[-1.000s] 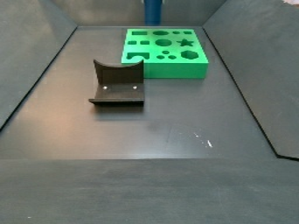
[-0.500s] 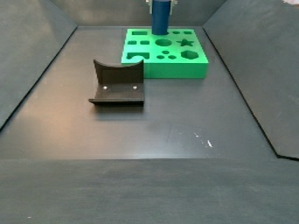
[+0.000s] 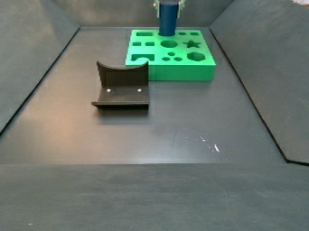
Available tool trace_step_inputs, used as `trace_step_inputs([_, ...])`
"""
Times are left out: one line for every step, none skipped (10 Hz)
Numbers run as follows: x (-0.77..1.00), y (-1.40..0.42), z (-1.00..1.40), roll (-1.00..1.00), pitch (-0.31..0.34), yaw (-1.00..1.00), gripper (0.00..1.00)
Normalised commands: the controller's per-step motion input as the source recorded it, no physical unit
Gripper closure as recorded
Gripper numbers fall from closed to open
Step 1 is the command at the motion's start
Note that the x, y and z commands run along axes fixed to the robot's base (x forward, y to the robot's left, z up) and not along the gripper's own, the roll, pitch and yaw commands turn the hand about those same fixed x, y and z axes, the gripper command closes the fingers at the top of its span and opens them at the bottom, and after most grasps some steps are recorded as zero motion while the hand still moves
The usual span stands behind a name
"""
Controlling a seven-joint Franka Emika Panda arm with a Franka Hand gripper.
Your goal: Insert the oval object.
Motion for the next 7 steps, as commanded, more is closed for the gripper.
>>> trace_step_inputs([0.09,0.00,-0.61,0.07,-0.026,-0.03,1.00])
trace_step_inputs([0.05,0.00,-0.88,0.06,-0.117,-0.03,1.00])
trace_step_inputs([0.04,-0.04,-0.91,0.16,-0.094,-0.03,1.00])
trace_step_inputs([0.04,-0.08,-0.88,0.17,-0.107,-0.01,1.00])
trace_step_inputs([0.05,-0.06,-0.77,0.12,-0.124,0.00,1.00])
trace_step_inputs([0.00,-0.09,-0.65,0.03,-0.176,0.00,1.00])
trace_step_inputs([0.03,0.00,-0.15,-0.02,-0.019,0.00,1.00])
